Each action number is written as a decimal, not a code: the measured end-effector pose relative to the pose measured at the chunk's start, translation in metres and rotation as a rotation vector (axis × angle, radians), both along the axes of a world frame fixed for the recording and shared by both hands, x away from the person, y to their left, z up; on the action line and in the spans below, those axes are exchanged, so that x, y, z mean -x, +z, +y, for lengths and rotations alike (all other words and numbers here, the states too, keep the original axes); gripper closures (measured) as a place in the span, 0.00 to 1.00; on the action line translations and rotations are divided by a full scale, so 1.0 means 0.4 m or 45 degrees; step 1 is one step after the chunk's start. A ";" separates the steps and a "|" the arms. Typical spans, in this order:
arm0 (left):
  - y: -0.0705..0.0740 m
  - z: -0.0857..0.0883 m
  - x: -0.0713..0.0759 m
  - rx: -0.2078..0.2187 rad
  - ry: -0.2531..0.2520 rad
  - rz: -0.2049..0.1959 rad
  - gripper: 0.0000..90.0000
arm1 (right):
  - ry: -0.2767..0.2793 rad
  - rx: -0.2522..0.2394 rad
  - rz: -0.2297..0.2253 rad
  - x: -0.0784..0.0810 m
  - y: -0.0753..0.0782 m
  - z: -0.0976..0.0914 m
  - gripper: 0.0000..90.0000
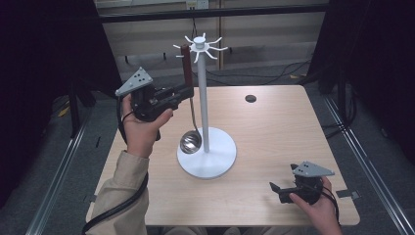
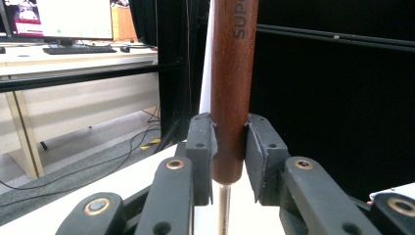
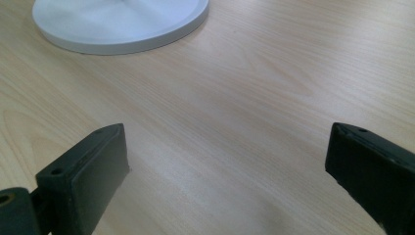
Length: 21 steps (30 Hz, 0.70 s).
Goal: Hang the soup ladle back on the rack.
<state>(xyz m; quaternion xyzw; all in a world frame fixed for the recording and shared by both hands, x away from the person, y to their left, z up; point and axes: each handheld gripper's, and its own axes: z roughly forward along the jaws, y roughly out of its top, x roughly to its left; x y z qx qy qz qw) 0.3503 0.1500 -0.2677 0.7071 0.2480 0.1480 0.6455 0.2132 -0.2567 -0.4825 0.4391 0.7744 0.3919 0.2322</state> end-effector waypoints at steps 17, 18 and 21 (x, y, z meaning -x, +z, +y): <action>-0.008 0.000 -0.001 0.024 0.002 0.025 0.80 | 0.002 -0.001 -0.003 0.000 0.001 0.000 0.02; -0.008 0.000 -0.002 0.025 0.004 0.025 0.80 | 0.000 -0.001 0.000 0.001 0.001 0.000 0.02; -0.008 0.004 -0.003 0.022 0.006 0.022 0.79 | 0.001 -0.002 0.000 0.001 0.001 0.000 0.02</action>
